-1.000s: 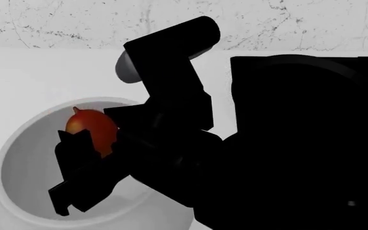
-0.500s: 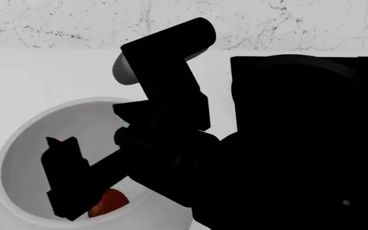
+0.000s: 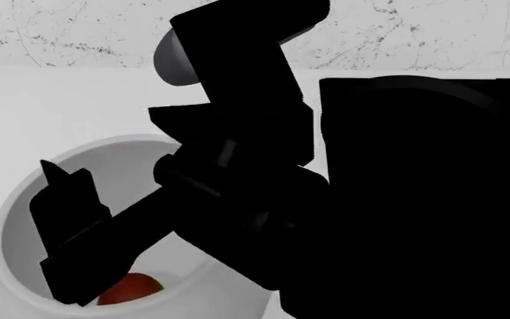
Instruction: Pick the mango from the pan and place it in the bowl.
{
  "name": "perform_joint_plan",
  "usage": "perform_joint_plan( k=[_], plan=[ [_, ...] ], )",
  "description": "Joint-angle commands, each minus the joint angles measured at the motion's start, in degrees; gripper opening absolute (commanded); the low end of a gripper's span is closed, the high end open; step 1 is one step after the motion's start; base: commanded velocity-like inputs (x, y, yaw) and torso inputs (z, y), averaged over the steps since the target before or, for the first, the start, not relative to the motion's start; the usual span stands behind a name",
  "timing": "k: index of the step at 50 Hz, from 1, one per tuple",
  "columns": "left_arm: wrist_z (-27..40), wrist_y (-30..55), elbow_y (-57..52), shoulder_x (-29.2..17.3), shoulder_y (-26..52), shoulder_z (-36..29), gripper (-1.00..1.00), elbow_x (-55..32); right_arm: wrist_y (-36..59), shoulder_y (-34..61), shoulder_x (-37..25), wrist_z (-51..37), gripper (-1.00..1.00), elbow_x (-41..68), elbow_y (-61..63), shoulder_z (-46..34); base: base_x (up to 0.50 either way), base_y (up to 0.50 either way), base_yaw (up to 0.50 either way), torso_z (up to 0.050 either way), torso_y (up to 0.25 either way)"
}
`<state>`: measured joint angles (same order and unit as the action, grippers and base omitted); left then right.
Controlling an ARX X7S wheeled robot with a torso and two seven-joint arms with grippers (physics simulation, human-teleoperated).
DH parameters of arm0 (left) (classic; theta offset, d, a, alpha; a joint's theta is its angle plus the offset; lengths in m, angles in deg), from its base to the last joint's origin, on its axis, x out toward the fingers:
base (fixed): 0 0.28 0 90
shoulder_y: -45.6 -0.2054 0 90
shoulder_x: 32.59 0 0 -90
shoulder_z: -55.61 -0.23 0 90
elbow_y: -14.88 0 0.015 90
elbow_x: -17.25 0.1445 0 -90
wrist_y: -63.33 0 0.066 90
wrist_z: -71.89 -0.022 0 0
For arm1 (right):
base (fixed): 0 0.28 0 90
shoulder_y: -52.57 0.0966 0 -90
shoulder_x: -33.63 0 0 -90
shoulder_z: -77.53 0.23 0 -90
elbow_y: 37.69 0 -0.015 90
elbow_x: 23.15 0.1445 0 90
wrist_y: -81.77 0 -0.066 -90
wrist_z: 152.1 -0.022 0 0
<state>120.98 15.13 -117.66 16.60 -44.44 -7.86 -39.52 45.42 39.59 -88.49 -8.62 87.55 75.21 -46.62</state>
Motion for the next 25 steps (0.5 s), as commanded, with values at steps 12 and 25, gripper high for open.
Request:
perform_joint_plan(
  k=[12, 25],
  plan=[
    [2.3, 1.4, -4.9, -1.3, -1.8, 4.0, 1.00, -4.5, -7.1, 8.5, -8.6, -15.4, 1.00, 16.3, 13.7, 7.4, 0.00, 0.00, 0.00, 0.000, 0.000],
    [1.8, 1.1, -4.0, -1.1, -0.2, 1.2, 1.00, -3.3, -11.8, 2.6, -18.1, -16.9, 1.00, 19.1, 23.5, 16.7, 0.00, 0.00, 0.00, 0.000, 0.000]
  ],
)
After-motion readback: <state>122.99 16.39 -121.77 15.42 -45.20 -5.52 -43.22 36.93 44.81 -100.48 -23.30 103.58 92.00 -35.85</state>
